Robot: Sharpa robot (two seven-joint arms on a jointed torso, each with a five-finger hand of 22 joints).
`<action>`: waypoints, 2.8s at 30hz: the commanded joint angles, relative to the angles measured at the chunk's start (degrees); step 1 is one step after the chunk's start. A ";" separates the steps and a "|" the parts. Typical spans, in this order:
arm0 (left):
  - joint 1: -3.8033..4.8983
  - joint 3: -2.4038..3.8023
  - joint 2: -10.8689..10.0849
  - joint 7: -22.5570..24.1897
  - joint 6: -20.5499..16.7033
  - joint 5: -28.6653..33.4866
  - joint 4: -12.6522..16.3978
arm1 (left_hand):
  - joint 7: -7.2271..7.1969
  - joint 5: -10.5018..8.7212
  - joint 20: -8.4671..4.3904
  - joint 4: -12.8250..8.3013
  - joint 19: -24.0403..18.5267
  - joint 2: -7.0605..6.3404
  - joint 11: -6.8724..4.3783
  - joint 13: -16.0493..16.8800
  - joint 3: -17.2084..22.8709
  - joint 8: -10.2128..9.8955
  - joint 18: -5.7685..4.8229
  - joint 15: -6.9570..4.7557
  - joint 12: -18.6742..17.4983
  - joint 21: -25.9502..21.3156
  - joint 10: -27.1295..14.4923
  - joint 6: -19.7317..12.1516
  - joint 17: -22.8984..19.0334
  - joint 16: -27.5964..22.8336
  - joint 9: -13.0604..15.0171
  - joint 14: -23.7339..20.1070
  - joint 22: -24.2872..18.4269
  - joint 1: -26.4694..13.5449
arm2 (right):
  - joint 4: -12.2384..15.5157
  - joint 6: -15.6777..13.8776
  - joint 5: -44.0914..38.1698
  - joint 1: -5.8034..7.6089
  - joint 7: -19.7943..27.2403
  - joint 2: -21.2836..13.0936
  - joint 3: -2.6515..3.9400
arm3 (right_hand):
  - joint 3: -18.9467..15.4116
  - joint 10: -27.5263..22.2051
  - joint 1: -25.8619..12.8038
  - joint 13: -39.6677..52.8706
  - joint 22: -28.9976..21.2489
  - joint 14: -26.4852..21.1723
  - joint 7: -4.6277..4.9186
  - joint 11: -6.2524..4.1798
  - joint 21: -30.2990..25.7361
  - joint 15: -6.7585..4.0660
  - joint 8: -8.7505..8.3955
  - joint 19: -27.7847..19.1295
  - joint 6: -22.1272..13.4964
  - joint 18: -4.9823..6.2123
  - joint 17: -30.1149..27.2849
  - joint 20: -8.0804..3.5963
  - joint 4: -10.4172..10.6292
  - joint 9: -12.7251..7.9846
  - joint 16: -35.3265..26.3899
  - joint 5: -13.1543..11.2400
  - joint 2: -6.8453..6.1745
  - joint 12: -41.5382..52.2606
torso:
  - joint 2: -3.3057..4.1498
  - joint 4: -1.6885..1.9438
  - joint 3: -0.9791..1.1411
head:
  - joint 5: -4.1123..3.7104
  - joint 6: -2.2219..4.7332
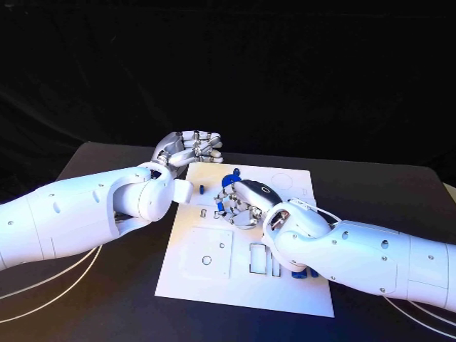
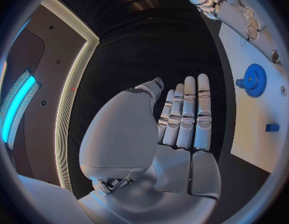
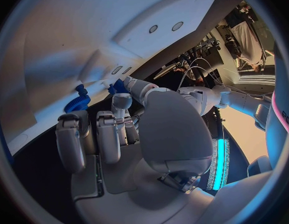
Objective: Assemble the parts on the task board
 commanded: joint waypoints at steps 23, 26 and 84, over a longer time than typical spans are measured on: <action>0.03 0.04 -0.03 0.28 0.82 0.16 0.16 | 0.18 -0.24 0.03 -0.28 0.34 -0.18 -0.01 0.03 0.49 -0.22 0.70 -0.03 -0.47 0.10 0.57 0.32 0.13 0.09 -0.08 -0.37 -0.04 -0.26 | -1.93 -1.85 1.68 -1.96 0.78 1.08 -0.02 | -1.20 17.77 -0.35 28.83 15.09 6.07 -0.29 -0.11 0.25 -0.38 -0.40 5.99 2.46 -0.82 15.07 -0.64 -1.88 1.73 0.32 -2.78 0.06 30.44 | 0.00 0.02 0.03 | 0.43 -1.01; 0.03 0.04 -0.06 0.27 0.79 0.16 0.15 | 0.18 -0.24 0.03 -0.28 0.34 -0.18 -0.01 0.03 0.49 -0.22 0.70 -0.03 -0.47 0.10 0.57 0.32 0.13 0.09 -0.08 -0.37 -0.04 -0.26 | -1.99 -1.72 1.63 -2.04 0.85 1.09 -0.02 | -1.33 17.82 -0.41 28.94 15.09 6.07 -0.30 -0.12 0.25 -0.38 -0.38 5.99 2.53 -0.82 15.07 -0.64 -1.94 1.73 0.32 -3.07 -0.04 30.54 | -0.01 -0.02 0.03 | 0.48 -1.01; 0.04 0.03 -0.63 0.23 0.59 0.16 0.23 | 0.20 -0.25 0.03 -0.30 0.34 -0.20 -0.01 0.02 0.50 -0.23 0.70 -0.03 -0.49 0.11 0.58 0.31 0.14 0.09 -0.09 -0.37 -0.04 -0.26 | -2.09 2.77 0.27 -2.31 -0.67 -0.09 -0.02 | -2.21 16.75 -0.85 27.91 15.09 6.07 -0.31 -0.13 0.25 -0.41 -0.44 5.99 2.64 -0.82 15.07 -0.68 -2.10 1.60 0.32 -3.42 -0.73 29.50 | -0.02 0.12 0.03 | 0.35 -1.52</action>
